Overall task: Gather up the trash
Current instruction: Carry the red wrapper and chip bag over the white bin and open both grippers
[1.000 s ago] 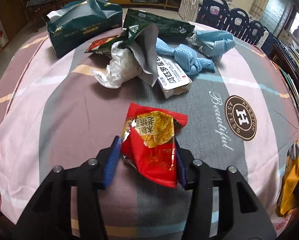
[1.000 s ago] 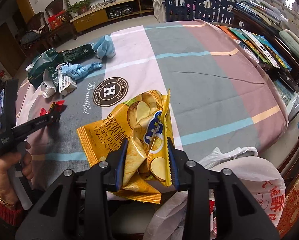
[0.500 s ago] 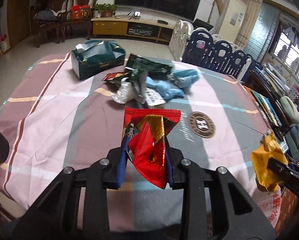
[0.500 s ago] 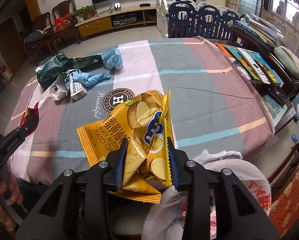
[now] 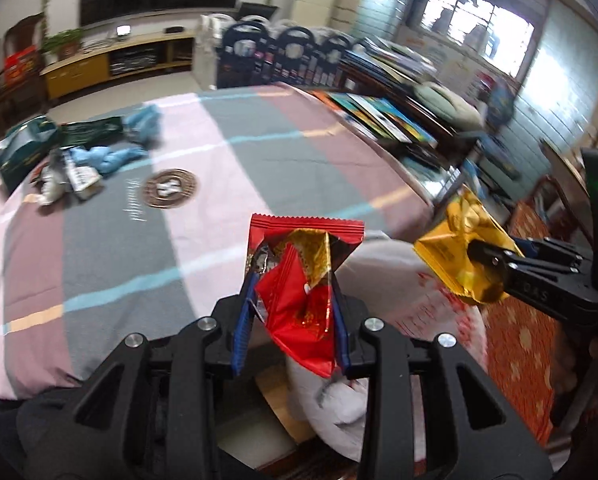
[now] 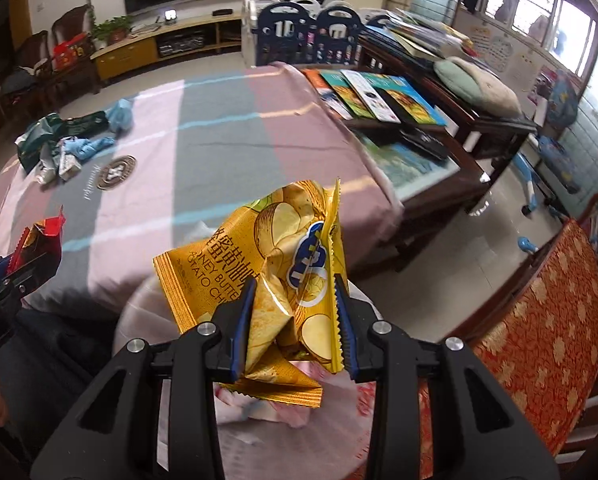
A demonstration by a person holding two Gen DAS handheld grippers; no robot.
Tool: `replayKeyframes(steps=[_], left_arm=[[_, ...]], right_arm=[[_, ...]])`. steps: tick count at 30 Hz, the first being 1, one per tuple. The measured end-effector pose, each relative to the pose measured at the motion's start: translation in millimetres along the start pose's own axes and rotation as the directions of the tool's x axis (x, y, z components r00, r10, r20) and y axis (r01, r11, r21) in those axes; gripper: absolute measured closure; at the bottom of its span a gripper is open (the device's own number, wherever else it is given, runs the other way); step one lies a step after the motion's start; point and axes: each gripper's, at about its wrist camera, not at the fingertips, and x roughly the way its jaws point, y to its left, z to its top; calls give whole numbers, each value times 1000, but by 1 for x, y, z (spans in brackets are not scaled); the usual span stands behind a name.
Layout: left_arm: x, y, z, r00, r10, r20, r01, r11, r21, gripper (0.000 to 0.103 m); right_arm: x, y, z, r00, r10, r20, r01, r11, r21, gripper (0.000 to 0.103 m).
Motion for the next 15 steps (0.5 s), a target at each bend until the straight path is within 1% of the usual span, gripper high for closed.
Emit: replayKeyframes(steps=[3, 6, 8, 10, 11, 13, 14, 15], left_arm=[[9, -28, -9, 997, -48, -52, 51, 997, 59, 68], [20, -49, -18, 992, -65, -104, 76, 991, 112, 67], [30, -60, -25, 984, -88, -152, 110, 984, 140, 65], [41, -73, -37, 968, -127, -216, 163, 974, 155, 55], [47, -78, -43, 960, -138, -243, 180, 971, 159, 53], [54, -83, -52, 952, -135, -273, 186, 968, 171, 37], [55, -84, -53, 952, -132, -276, 185, 967, 174, 34], [56, -84, -53, 953, -130, -274, 182, 968, 174, 30]], right_arm=[[5, -20, -17, 1000, -2, -28, 3, 1000, 29, 65], [11, -31, -30, 998, -13, -55, 16, 999, 47, 65], [14, -38, -35, 997, -6, -71, 11, 998, 65, 64], [16, -41, -37, 997, 2, -84, 5, 997, 80, 60], [16, -42, -37, 996, 13, -87, -5, 995, 96, 58], [15, -44, -36, 994, 67, -87, -55, 990, 130, 53], [15, -45, -35, 992, 85, -88, -72, 988, 140, 52], [15, -44, -35, 992, 92, -90, -79, 986, 143, 48]])
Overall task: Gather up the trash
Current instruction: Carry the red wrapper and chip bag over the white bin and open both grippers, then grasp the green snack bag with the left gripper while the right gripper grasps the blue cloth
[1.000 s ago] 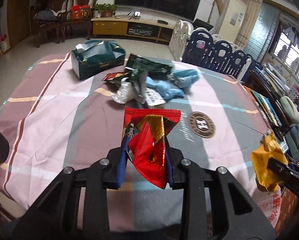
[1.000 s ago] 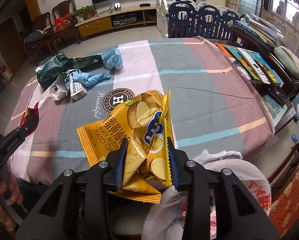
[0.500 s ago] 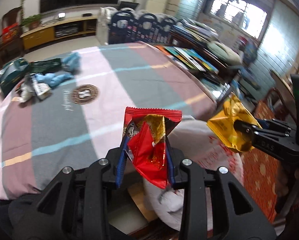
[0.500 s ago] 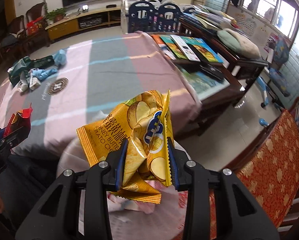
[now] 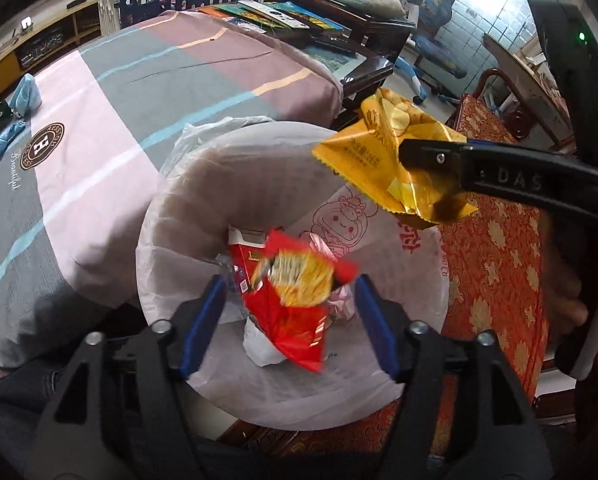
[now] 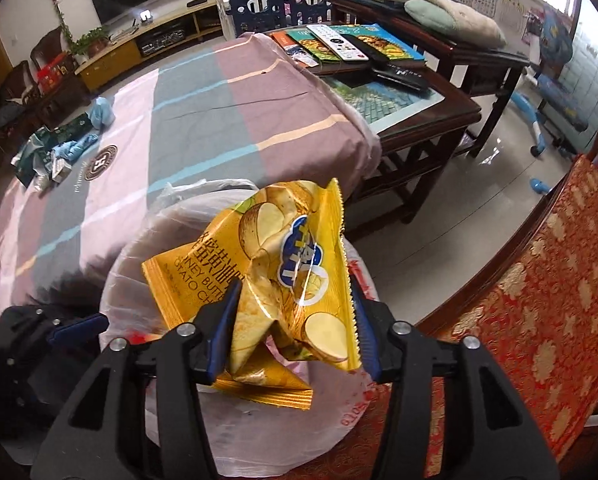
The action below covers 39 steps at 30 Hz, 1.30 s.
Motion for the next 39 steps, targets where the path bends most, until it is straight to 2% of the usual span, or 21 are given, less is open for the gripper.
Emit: replayKeyframes(steps=[3, 11, 14, 16, 19, 22, 26, 28, 30, 33, 35, 36, 37, 39], left_arm=[[-3, 7, 2, 1000, 8, 17, -7, 999, -32, 20], [-10, 43, -2, 999, 10, 32, -5, 985, -171, 19], [-23, 64, -3, 995, 73, 74, -55, 972, -230, 18], [-35, 84, -2, 983, 152, 107, -119, 955, -273, 18], [-53, 122, -1, 958, 257, 130, -199, 917, -345, 22], [-73, 180, 7, 924, 363, 119, -275, 848, -452, 35], [-103, 275, 17, 870, 476, 128, -305, 723, -620, 34], [-111, 317, 27, 847, 519, 114, -317, 666, -676, 20], [-110, 358, 41, 841, 528, 116, -298, 632, -716, 14], [-92, 403, 63, 850, 517, 99, -287, 613, -736, 11], [-71, 425, 76, 853, 517, 74, -312, 618, -722, 12], [-63, 431, 79, 854, 516, 67, -321, 624, -712, 27], [-56, 438, 81, 863, 502, 63, -318, 634, -705, 62], [-44, 448, 73, 902, 429, 44, -274, 649, -709, 90]], right_arm=[[2, 4, 0, 1000, 6, -9, -6, 1000, 2, 45], [0, 9, 6, 1000, 27, -3, -27, 999, 44, 43], [-1, 20, 12, 1000, 22, 13, -22, 999, 32, 42], [2, 35, 21, 999, 30, 21, -30, 999, 11, 42], [9, 66, 37, 998, 46, 30, -44, 998, -50, 42], [19, 103, 53, 997, 78, 30, -74, 991, -108, 42], [40, 144, 70, 990, 141, -1, -140, 981, -138, 42], [50, 162, 75, 987, 162, -20, -163, 976, -145, 42], [61, 179, 80, 983, 177, -42, -182, 971, -154, 42], [79, 203, 87, 980, 182, -78, -193, 965, -176, 42], [86, 215, 91, 977, 192, -94, -206, 962, -178, 42], [89, 220, 94, 976, 197, -98, -212, 960, -181, 42], [92, 226, 97, 976, 196, -99, -212, 959, -188, 42], [97, 235, 103, 977, 192, -94, -207, 958, -200, 42]])
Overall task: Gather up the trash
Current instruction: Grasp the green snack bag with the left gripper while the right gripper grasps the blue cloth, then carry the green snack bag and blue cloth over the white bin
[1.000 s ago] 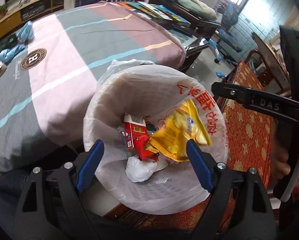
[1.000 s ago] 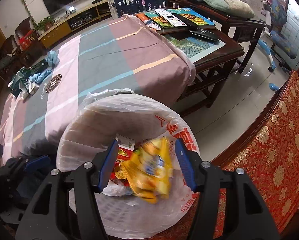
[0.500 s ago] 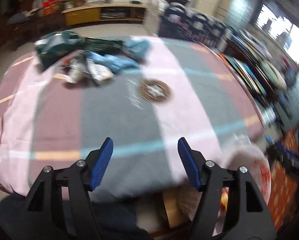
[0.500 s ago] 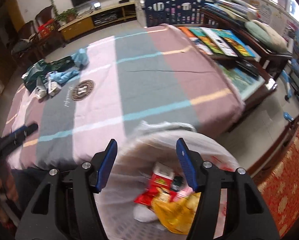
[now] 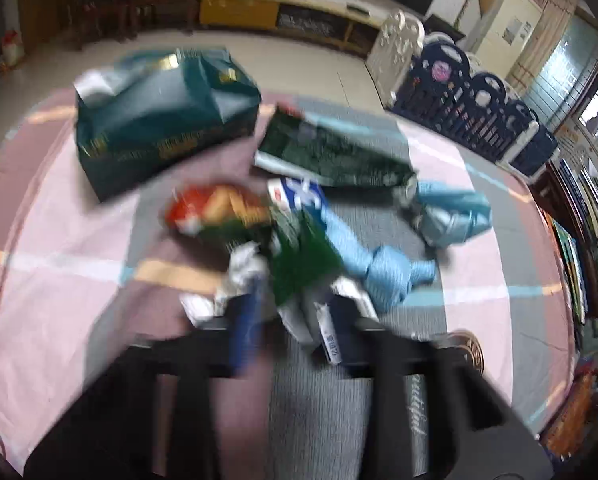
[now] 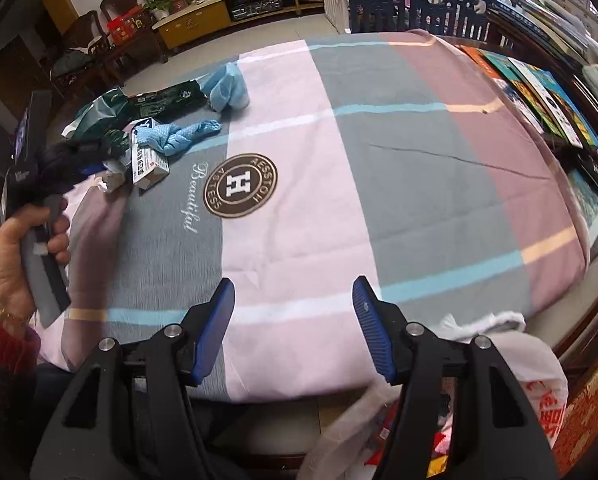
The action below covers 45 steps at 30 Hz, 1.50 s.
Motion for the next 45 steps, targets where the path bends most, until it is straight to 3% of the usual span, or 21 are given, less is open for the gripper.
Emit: replayKeyframes(steps=[5, 8, 10, 14, 16, 17, 19, 22, 23, 24, 25, 26, 28, 31, 36, 41, 45], left_arm=[[-43, 37, -40, 995, -69, 66, 73, 996, -59, 99], [-79, 55, -71, 994, -68, 85, 74, 994, -75, 99], [-98, 65, -91, 991, -107, 84, 115, 989, -88, 99], [-118, 79, -112, 991, -105, 89, 113, 990, -89, 99], [-119, 82, -113, 989, -109, 101, 118, 989, -91, 99], [-119, 83, -114, 989, -110, 104, 119, 988, -94, 99], [-116, 87, -114, 989, -109, 103, 119, 988, -101, 99], [-110, 90, -116, 992, -84, 95, 93, 991, -96, 99], [-108, 90, -117, 993, -81, 91, 90, 991, -95, 99], [-107, 90, -116, 992, -84, 89, 93, 991, -94, 99], [-107, 89, -116, 992, -90, 90, 98, 991, -93, 99], [-109, 88, -117, 991, -93, 96, 101, 991, -85, 99], [-113, 83, -116, 990, -87, 113, 94, 994, -61, 99], [-123, 71, -116, 988, -56, 142, 58, 998, -8, 99], [-146, 31, -124, 967, 81, 241, -120, 981, 150, 99], [-156, -13, -152, 972, 24, 234, -89, 959, 270, 99], [-157, -38, -181, 981, -4, 195, -63, 939, 339, 99]], right_arm=[[27, 26, 27, 1000, -7, 14, 7, 999, -52, 42], [47, 65, 50, 999, 14, 32, -10, 991, -134, 42], [58, 99, 67, 997, 55, 51, -43, 977, -210, 42], [67, 158, 114, 978, 1, 208, 67, 946, -318, 42], [77, 188, 137, 959, -66, 275, 179, 895, -409, 42], [87, 199, 144, 963, -83, 258, 198, 867, -458, 43], [114, 211, 153, 992, -51, 113, 104, 838, -536, 43], [142, 210, 155, 989, -115, 95, 149, 809, -568, 43], [150, 205, 157, 990, -120, 71, 139, 819, -557, 43], [158, 195, 158, 995, -94, 20, 91, 849, -520, 48], [161, 187, 157, 998, -54, -21, 37, 877, -480, 65], [163, 180, 156, 998, -11, -60, -17, 897, -443, 74], [153, 174, 147, 999, -6, -37, -11, 897, -443, 80], [124, 167, 125, 999, -18, 30, 30, 878, -478, 81], [57, 141, 91, 990, 1, 138, 64, 883, -466, 81], [8, 91, 63, 991, 34, 128, 16, 928, -371, 81], [-12, 67, 40, 991, 17, 136, 30, 941, -338, 81]])
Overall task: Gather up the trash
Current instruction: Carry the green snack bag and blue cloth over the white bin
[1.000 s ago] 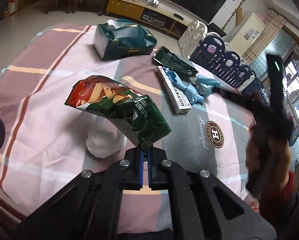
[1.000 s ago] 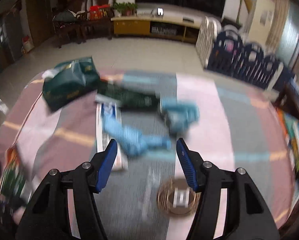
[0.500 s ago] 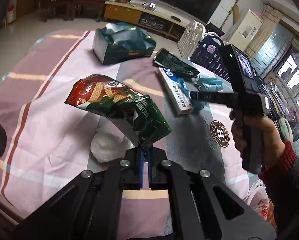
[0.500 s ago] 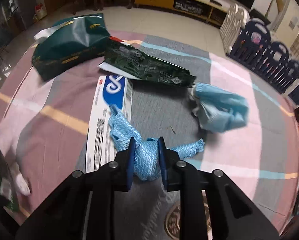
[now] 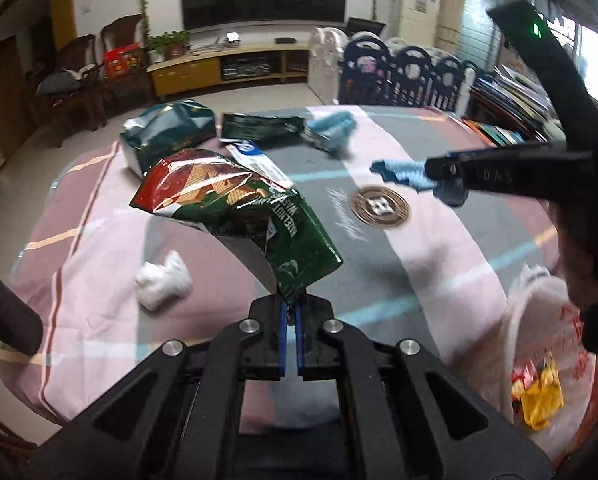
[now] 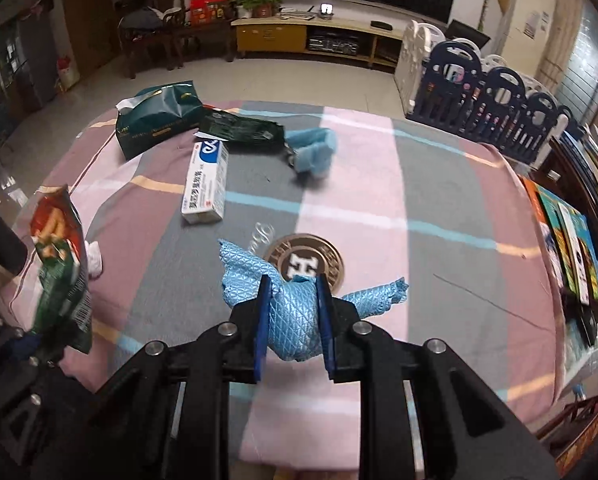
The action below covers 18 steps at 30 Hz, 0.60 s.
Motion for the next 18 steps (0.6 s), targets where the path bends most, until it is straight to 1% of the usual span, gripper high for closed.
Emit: replayKeyframes(steps=[4, 9, 14, 18], left_arm=[[-10, -22, -6, 1000, -23, -1, 23, 999, 35, 99], [-27, -41, -10, 998, -60, 6, 59, 996, 61, 99], [-36, -44, -14, 996, -94, -7, 94, 995, 44, 99], [-45, -43, -15, 996, -92, 11, 92, 995, 46, 99]], right_arm=[[-26, -9, -16, 999, -29, 23, 29, 999, 22, 81], [-45, -11, -31, 998, -61, 32, 60, 997, 38, 80], [-54, -16, -46, 998, -59, 22, 57, 995, 76, 80], [-54, -17, -54, 998, -61, 1, 61, 994, 90, 80]])
